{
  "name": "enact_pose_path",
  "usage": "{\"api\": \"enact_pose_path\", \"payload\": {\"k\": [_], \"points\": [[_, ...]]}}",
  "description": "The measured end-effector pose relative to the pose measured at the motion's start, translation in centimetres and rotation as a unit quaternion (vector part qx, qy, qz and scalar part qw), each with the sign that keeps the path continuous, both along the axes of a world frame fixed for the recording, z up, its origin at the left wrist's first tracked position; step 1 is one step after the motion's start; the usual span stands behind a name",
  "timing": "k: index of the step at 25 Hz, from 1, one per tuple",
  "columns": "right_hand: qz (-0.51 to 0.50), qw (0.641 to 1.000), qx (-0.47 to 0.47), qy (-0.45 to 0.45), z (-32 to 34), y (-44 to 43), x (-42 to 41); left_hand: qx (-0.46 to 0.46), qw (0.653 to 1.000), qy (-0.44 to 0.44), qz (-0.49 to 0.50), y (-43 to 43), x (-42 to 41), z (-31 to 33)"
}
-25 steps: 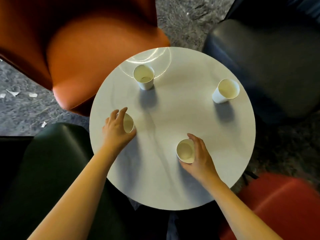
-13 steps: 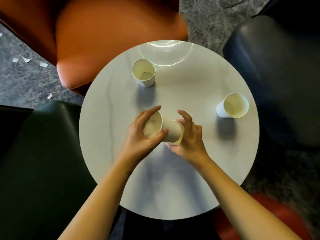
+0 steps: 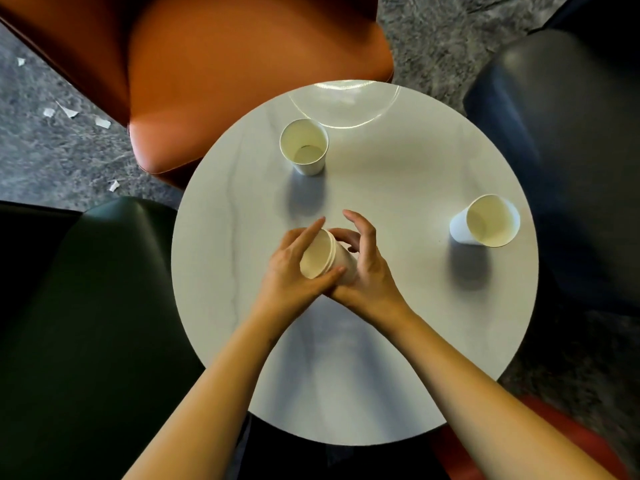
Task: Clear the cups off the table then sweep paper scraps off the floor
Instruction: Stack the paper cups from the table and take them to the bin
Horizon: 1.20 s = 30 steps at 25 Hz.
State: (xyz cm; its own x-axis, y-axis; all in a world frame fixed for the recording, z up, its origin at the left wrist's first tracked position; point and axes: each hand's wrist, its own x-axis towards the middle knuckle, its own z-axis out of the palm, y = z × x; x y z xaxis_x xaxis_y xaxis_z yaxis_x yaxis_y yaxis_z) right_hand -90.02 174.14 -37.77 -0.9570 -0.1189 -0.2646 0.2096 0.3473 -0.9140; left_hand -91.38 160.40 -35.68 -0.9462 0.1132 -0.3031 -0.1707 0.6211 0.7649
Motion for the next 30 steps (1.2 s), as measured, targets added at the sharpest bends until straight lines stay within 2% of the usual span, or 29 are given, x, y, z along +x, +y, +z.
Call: {"api": "enact_pose_path", "payload": {"k": [5, 8, 11, 15, 19, 23, 27, 30], "points": [[-0.049, 0.995, 0.081, -0.011, -1.3, -0.6, -4.6, 0.006, 0.988, 0.011, 0.154, -4.0, -4.4, 0.8], [-0.111, 0.988, 0.105, -0.031, -2.4, -2.1, -8.7, 0.039, 0.984, 0.028, 0.169, -6.1, -7.5, 1.5], [-0.157, 0.983, 0.089, -0.038, -3.6, -4.5, -12.6, 0.065, 0.982, 0.045, 0.170, -8.0, -10.3, 1.6], [-0.212, 0.969, 0.128, -0.003, -4.5, -6.6, -14.4, 0.141, 0.978, 0.053, 0.145, -8.6, -13.6, 1.2], [-0.187, 0.961, 0.203, -0.007, -3.7, -7.2, -13.6, 0.099, 0.991, 0.047, 0.078, -6.9, -15.2, 1.0], [-0.214, 0.966, 0.146, 0.020, -1.6, -7.3, -11.7, 0.131, 0.991, 0.018, 0.007, -5.4, -14.7, 0.3], [-0.244, 0.959, 0.142, 0.008, -0.3, -6.4, -10.1, 0.163, 0.985, -0.029, -0.057, -3.7, -13.5, 0.1], [-0.250, 0.958, 0.144, 0.008, 0.2, -4.2, -8.1, 0.164, 0.984, -0.022, -0.067, -2.5, -13.2, -0.2]]}}
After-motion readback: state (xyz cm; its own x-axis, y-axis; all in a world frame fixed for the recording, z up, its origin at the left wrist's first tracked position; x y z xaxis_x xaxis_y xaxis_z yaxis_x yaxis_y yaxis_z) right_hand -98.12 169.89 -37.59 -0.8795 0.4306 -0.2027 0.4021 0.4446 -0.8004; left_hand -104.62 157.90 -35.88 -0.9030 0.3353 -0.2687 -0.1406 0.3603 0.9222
